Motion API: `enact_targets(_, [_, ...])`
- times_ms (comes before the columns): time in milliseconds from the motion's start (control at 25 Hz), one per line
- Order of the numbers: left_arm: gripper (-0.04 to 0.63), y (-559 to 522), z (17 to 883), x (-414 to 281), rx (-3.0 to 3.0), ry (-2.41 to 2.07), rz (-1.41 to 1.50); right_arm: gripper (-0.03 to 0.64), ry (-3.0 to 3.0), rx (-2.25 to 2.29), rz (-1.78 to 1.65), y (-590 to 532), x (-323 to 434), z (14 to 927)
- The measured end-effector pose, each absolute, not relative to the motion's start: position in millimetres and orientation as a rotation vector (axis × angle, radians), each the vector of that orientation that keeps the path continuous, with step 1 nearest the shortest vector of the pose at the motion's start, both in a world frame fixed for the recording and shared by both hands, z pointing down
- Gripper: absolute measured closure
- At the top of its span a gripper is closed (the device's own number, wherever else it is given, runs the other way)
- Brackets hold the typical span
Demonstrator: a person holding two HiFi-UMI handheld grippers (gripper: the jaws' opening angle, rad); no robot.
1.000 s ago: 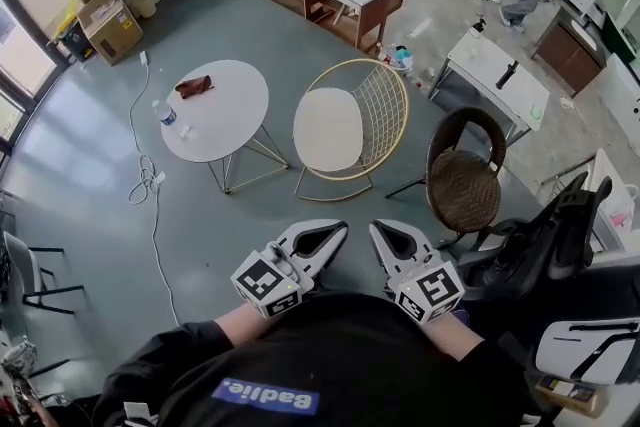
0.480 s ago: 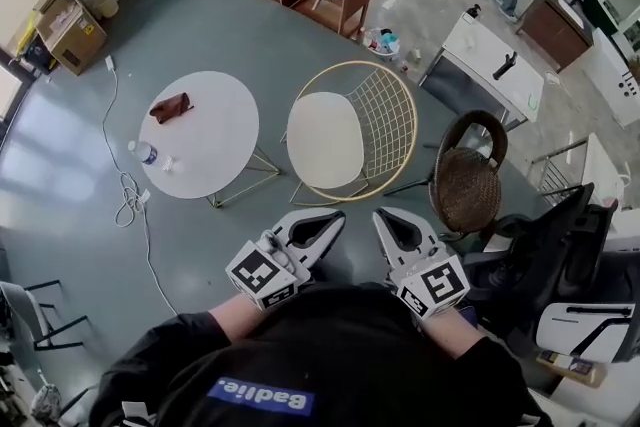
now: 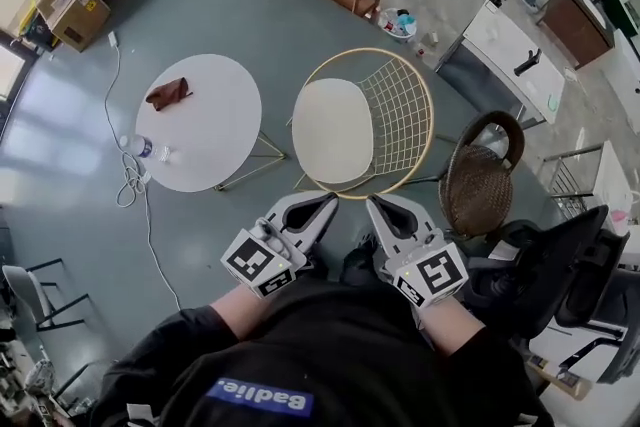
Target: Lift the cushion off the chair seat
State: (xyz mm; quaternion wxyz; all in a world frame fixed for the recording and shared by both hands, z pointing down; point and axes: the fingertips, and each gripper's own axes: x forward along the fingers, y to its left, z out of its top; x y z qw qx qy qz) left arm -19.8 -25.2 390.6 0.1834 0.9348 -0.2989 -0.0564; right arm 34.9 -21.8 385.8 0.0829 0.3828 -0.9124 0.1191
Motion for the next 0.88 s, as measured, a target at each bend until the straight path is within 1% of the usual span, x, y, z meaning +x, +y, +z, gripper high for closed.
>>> enact_targets(240, [0.580,-47,420,-24,2.558,-0.977,-0.130,0.591,-2.740,1.023,0.376,-43,37,407])
enact_targets(560, [0.580,-66,495,-24,2.436,-1.066,-0.050,0.591,-2.735,0.879,0.408,-69,32,452])
enact_targets(880, [0.578,-87,559,-36,2.338,-1.090,0.018,0.591,-2.718,0.850,0.380,-98,29,479])
